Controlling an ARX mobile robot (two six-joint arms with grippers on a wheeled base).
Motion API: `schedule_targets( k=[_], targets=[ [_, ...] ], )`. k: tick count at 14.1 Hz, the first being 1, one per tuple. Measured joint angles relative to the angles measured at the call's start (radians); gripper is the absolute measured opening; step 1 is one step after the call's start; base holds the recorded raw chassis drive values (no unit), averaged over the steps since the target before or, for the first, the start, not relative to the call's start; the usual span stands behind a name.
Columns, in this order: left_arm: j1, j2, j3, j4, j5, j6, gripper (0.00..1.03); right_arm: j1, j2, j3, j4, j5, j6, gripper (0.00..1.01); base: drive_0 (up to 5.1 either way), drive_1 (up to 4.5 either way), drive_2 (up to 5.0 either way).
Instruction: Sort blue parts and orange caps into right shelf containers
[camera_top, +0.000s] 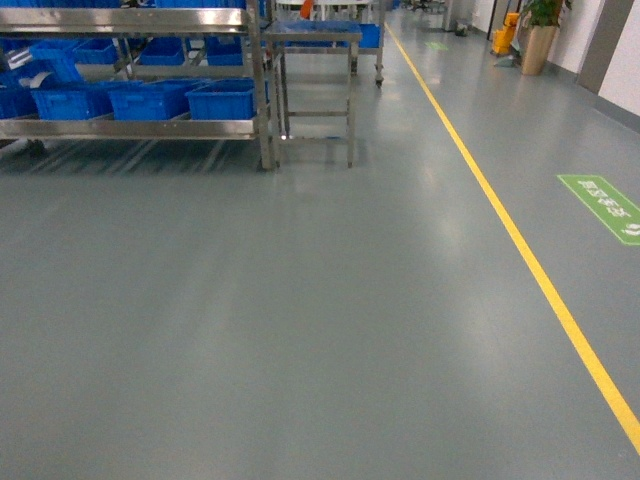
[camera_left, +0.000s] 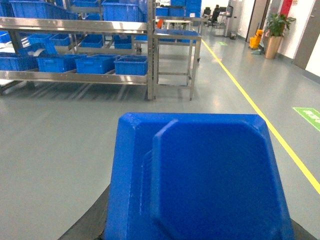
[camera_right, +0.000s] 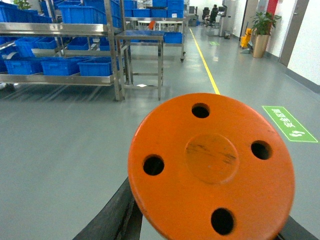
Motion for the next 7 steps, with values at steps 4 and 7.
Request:
schedule_targets(
  k=[4, 7],
  targets=[
    [0.0, 0.0, 0.0, 0.002, 0.0, 0.0, 0.43, 0.0, 0.0, 0.0, -0.001, 0.0, 0.0, 0.42, -1.6, -1.59, -1.6],
    [0.0, 0.0, 0.0, 0.001, 0.001, 0.0, 0.43, 0.0, 0.0, 0.0, -0.002, 0.0, 0.0, 0.42, -1.6, -1.59, -1.6]
  ],
)
